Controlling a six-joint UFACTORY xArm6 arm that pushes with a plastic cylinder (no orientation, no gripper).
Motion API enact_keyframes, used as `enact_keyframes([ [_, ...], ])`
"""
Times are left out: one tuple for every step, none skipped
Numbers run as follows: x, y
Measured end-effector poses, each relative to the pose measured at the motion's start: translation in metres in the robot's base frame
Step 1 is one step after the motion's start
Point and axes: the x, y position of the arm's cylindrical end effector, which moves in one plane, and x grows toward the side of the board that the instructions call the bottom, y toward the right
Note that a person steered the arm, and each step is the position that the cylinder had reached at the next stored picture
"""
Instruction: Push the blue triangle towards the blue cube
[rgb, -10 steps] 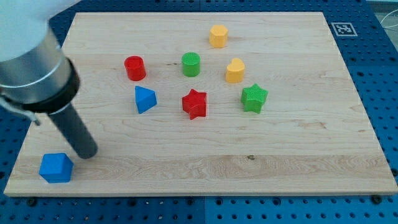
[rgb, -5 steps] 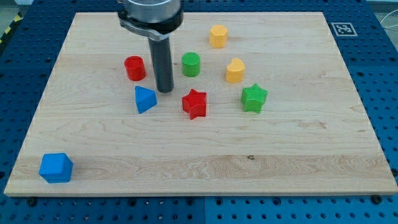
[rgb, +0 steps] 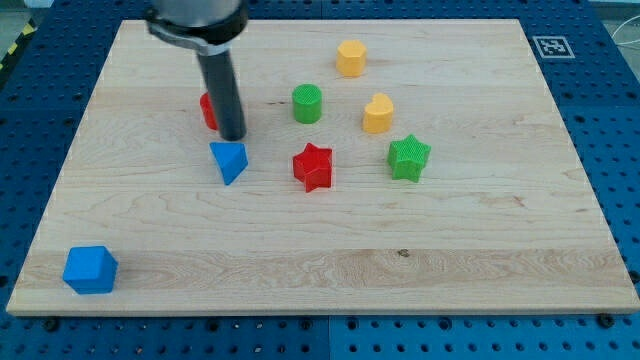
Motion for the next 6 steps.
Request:
enact_keyframes([
  [0.018,0.007],
  [0.045,0.007],
  [0.068,0.007],
  [0.078,-0.005],
  [0.078,-0.024],
  [0.078,-0.035],
])
